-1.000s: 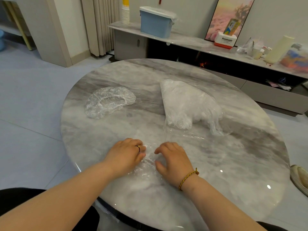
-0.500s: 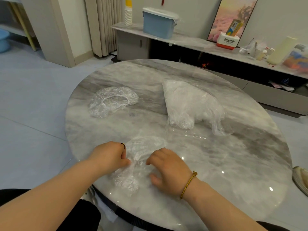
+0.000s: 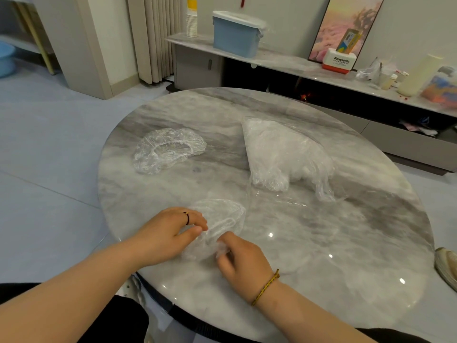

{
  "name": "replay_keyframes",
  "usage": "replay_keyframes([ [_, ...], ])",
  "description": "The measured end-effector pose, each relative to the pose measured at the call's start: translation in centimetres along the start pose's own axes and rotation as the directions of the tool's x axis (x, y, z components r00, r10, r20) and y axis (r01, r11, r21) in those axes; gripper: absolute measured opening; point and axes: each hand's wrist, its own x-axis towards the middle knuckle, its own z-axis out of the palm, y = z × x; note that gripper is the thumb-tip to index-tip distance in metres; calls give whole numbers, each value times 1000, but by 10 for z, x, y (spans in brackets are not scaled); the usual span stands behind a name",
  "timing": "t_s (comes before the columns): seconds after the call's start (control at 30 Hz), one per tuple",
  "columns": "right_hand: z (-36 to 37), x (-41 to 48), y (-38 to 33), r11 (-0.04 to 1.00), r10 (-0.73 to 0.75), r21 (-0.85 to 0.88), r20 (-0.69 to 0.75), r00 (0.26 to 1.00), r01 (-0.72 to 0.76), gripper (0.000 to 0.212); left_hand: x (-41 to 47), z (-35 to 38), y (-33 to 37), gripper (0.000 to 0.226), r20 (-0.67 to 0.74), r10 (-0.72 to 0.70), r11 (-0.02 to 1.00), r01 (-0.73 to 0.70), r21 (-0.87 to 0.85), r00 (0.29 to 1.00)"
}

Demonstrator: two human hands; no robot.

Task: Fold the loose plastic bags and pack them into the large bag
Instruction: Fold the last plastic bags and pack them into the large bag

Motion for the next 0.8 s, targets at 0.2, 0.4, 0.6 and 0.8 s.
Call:
replay_keyframes([
  [0.2,-10,5,-2,851,372,428,-85,924,-304,23,-6,0,-2,103,237,-156,984,172,-45,959],
  [0.4,-18,12,-7,622,585,649,-13,811,-438,27,-3,16,2,18,148,-153,985,140,99,977],
  [0.6,-25,20,-3,531,664,687,26,747,-496,8,6,28,1,26,23,-323,926,321,-198,946],
  [0.8,-21,17,-1,901,411,271,-279,868,-340,46,13,32,10,27,-161,-324,946,318,-59,932],
])
